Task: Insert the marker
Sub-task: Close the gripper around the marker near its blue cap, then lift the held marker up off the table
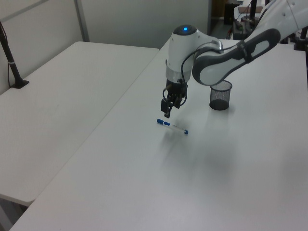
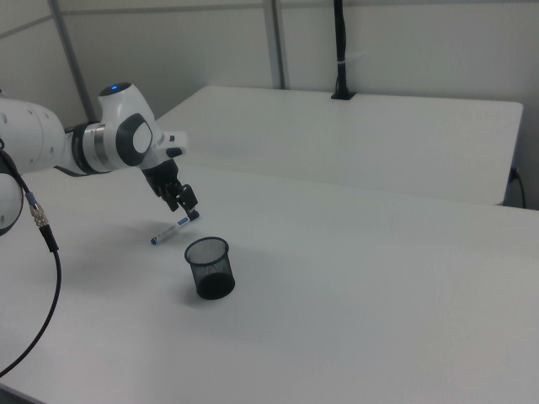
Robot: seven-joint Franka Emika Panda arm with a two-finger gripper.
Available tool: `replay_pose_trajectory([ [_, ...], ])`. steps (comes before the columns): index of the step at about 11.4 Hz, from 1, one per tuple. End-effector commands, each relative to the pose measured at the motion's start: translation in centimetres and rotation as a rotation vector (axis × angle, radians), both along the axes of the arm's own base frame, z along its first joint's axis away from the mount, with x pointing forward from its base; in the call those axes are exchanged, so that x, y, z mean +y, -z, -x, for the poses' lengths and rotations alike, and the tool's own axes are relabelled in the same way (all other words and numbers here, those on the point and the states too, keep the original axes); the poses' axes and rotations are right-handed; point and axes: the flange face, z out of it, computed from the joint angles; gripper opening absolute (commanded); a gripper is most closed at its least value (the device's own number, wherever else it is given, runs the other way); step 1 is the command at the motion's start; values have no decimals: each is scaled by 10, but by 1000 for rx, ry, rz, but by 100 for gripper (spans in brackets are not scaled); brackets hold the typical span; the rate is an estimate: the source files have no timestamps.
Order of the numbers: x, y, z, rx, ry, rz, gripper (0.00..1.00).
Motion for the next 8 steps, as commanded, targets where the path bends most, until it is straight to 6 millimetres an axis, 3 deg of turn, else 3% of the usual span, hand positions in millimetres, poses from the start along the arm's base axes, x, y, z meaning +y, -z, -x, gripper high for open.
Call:
replay_pose_trajectory([
  [1, 6, 22, -11, -68, 31, 33, 70],
  [3, 9, 27, -14, -107, 61, 18, 60],
  [7, 13, 41, -14, -103, 51, 27, 59],
  [8, 12, 41, -14, -108, 41, 43, 45],
])
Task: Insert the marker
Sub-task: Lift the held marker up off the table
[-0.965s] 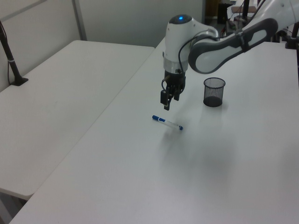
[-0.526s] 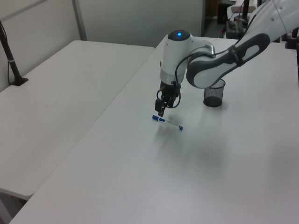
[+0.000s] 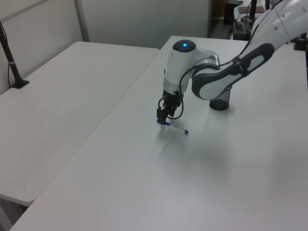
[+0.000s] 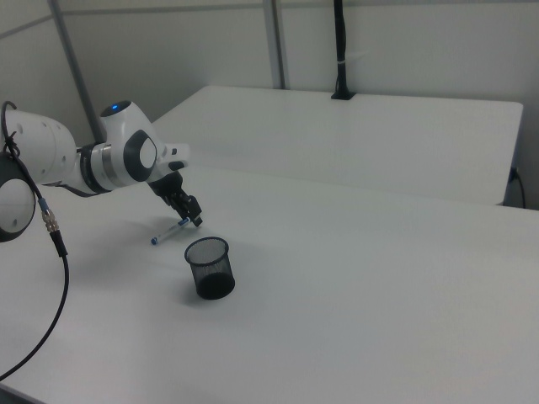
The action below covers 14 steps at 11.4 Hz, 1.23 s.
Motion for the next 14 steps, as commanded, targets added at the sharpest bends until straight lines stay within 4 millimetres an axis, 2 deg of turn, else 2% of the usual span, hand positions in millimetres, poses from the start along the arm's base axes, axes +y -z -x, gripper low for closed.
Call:
replay_pose_trajectory([
  [1, 4, 5, -5, -27, -8, 31, 31],
  [2, 4, 4, -5, -28, -8, 29, 14],
  [3, 4, 3, -5, -30, -10, 29, 5],
  [6, 0, 0, -6, -31, -7, 31, 3],
  [7, -3, -11, -7, -45, -3, 26, 3],
  [8, -10, -41, -9, -83, 10, 11, 3],
  [9, -23, -79, -8, -129, 29, -3, 3],
  [10, -36, -103, 1, -146, 43, -7, 3],
  [12, -67, -140, 18, -176, 71, -9, 3],
  [14, -98, -155, 48, -159, 32, 19, 3],
])
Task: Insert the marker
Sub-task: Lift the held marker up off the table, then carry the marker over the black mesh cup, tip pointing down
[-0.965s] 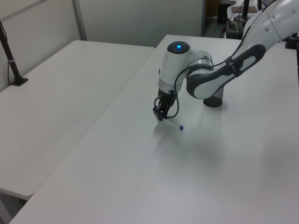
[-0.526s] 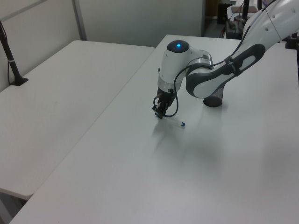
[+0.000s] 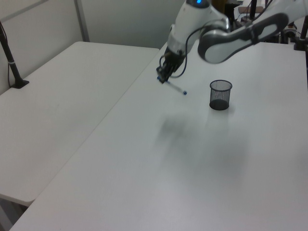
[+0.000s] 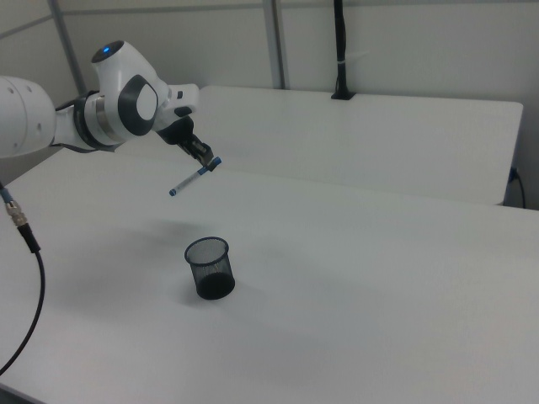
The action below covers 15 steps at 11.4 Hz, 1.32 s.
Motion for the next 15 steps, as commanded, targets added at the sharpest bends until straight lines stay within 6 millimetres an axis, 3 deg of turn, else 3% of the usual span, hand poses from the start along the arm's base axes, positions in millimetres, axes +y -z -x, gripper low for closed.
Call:
replay_pose_trajectory([
  [1, -50, -17, 63, 23, -64, 54, 3],
  [3, -96, -30, 93, -1, -110, 87, 3],
  [6, -129, -30, 120, -74, -125, 96, 3],
  [8, -133, -15, 140, -121, -164, 101, 3],
  [15, -132, 19, 159, -253, -203, 69, 3],
])
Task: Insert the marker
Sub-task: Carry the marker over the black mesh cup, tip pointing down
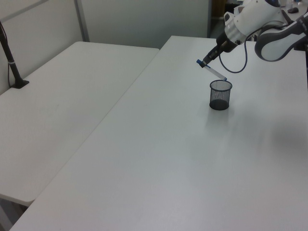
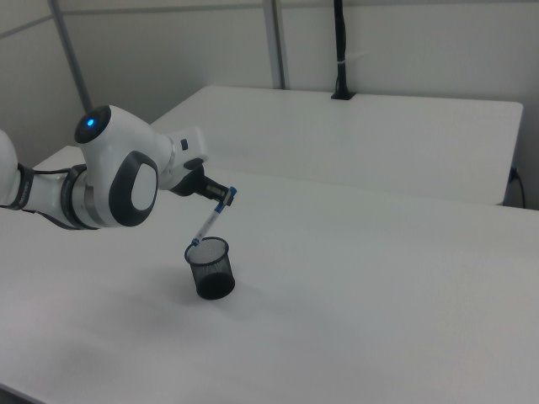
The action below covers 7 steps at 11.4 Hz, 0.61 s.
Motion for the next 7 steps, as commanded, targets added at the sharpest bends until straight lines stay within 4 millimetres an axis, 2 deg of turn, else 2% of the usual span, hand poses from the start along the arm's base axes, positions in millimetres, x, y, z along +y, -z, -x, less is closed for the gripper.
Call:
replay_pose_trajectory([
  [1, 2, 8, 14, -33, -38, 12, 3],
  [7, 4, 33, 10, 6, -85, 58, 7],
])
